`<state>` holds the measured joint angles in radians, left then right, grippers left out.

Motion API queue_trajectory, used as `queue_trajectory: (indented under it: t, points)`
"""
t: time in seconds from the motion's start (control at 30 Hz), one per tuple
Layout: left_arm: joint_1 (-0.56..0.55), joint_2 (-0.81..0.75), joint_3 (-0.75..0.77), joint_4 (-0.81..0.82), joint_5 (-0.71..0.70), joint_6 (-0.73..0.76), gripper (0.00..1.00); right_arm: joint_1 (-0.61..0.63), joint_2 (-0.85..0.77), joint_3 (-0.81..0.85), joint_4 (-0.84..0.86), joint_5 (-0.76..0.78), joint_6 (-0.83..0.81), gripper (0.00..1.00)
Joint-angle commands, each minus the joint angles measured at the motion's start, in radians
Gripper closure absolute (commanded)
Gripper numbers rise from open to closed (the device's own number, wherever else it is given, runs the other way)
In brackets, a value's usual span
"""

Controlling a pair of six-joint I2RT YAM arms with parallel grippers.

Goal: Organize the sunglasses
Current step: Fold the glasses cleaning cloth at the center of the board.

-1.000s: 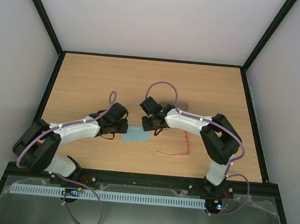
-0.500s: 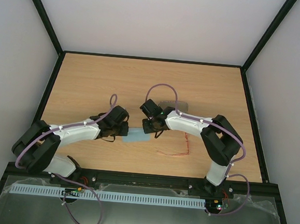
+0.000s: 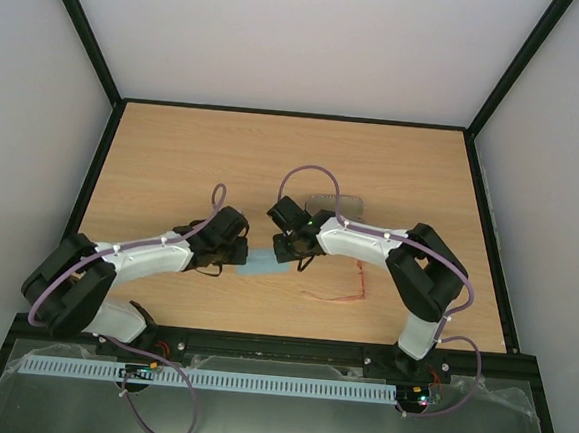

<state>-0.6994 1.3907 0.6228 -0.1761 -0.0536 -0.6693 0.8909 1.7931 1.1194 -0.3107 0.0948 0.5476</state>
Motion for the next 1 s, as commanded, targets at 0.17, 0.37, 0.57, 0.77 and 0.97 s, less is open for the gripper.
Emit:
queue_trajectory:
  t: [0.17,0.37,0.57,0.77,0.97]
  points:
    - [-0.024,-0.017,-0.026,0.006,-0.014,-0.024,0.98,0.007,-0.027,-0.015,-0.021,0.028,0.011,0.99]
    - [-0.029,-0.018,-0.039,0.012,-0.014,-0.031,0.97,0.007,-0.025,-0.022,-0.019,0.026,0.011,0.99]
    - [-0.035,-0.02,-0.047,0.013,-0.015,-0.035,0.94,0.01,-0.038,-0.045,-0.009,0.017,0.013,0.99]
    - [-0.046,-0.023,-0.056,0.017,-0.016,-0.045,0.92,0.017,-0.047,-0.059,-0.006,0.017,0.015,0.99]
    - [-0.058,-0.032,-0.072,0.02,-0.022,-0.06,0.92,0.029,-0.056,-0.08,0.002,0.016,0.02,0.98]
